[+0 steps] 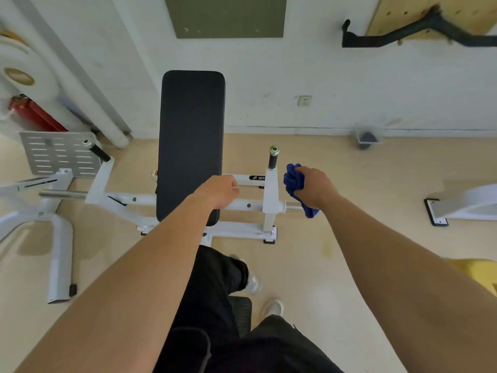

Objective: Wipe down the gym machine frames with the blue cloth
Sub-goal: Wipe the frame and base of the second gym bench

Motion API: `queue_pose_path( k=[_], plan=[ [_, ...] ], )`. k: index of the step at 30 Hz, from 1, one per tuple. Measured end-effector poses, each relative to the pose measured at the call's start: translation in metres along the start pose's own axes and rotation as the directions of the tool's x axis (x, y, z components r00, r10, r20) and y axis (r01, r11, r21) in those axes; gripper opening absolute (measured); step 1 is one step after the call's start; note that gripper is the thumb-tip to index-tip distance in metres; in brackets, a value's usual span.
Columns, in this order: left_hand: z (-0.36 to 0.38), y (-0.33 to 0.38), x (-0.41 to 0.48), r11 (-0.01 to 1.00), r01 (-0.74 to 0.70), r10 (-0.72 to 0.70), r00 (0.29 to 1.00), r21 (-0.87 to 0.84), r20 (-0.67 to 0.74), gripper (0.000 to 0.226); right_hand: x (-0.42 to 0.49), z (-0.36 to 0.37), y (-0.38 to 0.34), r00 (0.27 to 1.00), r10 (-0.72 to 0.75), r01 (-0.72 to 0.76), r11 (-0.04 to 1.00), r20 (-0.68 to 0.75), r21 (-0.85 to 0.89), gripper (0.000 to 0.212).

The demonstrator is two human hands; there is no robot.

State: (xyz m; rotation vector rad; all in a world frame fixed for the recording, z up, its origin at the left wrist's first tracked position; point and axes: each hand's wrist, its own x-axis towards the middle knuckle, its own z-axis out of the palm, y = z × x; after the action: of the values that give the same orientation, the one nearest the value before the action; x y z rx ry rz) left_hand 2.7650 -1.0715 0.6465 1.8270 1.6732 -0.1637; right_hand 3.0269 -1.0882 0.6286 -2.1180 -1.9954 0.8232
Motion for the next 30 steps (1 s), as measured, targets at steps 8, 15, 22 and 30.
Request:
queue_pose_path(
  k=[8,15,22,30],
  plan=[
    [-0.003,0.033,0.021,0.999,-0.033,0.033,0.999,0.007,0.016,0.017,-0.006,-0.021,0.011,1.0,-0.018,0.019,0.999,0.025,-0.041,0.025],
    [-0.012,0.075,0.08,0.994,-0.108,0.108,0.994,0.004,0.022,0.012,0.031,-0.059,0.041,1.0,0.002,-0.004,0.999,-0.027,-0.052,0.022],
    [-0.028,0.121,0.152,0.996,-0.094,0.093,0.995,0.003,0.037,0.021,0.105,-0.096,0.073,1.0,0.015,-0.015,0.999,0.014,-0.045,0.018],
    [-0.038,0.193,0.208,1.0,-0.012,0.014,0.995,-0.019,0.101,0.021,0.175,-0.136,0.121,0.998,-0.046,0.046,0.999,0.04,-0.012,0.016]
  ],
)
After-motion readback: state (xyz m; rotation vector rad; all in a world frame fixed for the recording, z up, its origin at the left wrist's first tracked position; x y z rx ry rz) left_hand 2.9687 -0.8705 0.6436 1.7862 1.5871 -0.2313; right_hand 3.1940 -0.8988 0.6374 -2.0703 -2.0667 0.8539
